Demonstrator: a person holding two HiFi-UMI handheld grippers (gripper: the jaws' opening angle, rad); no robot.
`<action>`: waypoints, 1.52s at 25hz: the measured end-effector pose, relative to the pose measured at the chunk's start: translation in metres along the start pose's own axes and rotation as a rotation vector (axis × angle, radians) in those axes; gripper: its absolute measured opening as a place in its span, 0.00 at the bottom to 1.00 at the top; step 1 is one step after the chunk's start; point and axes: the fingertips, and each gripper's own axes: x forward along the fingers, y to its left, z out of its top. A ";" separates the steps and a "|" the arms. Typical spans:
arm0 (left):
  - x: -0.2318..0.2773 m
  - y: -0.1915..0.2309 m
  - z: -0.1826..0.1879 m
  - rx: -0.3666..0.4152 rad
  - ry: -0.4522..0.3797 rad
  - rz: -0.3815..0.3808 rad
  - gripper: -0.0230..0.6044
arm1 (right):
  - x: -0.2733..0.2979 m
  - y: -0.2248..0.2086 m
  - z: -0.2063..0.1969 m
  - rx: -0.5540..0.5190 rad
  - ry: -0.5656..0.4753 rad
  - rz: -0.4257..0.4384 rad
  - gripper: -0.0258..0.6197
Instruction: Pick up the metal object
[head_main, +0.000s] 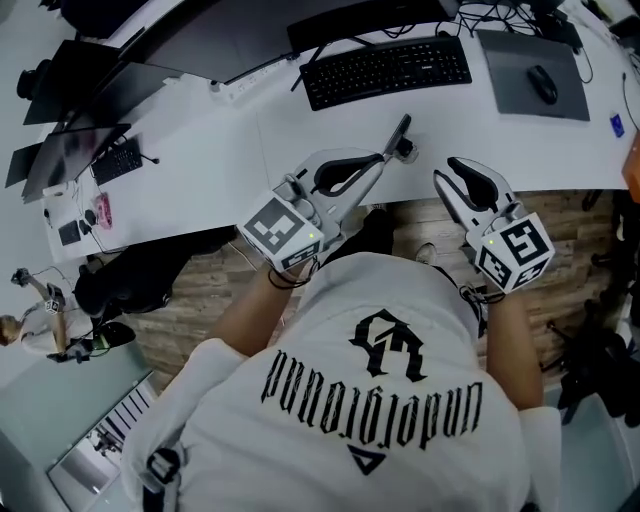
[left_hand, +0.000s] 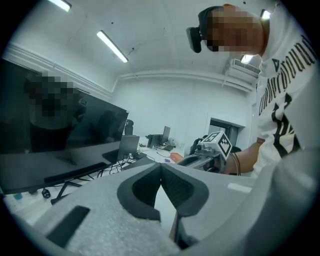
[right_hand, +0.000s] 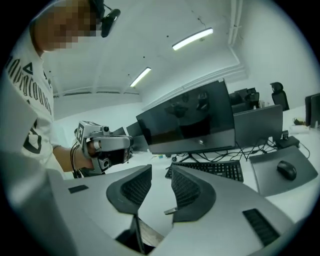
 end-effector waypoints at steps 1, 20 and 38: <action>0.002 0.005 -0.003 -0.008 0.009 -0.008 0.06 | 0.005 -0.004 -0.005 0.025 0.014 -0.002 0.21; 0.043 0.072 -0.099 -0.095 0.192 -0.146 0.06 | 0.097 -0.060 -0.129 0.357 0.271 -0.054 0.23; 0.059 0.114 -0.173 -0.198 0.300 -0.150 0.06 | 0.149 -0.093 -0.207 0.802 0.301 -0.055 0.23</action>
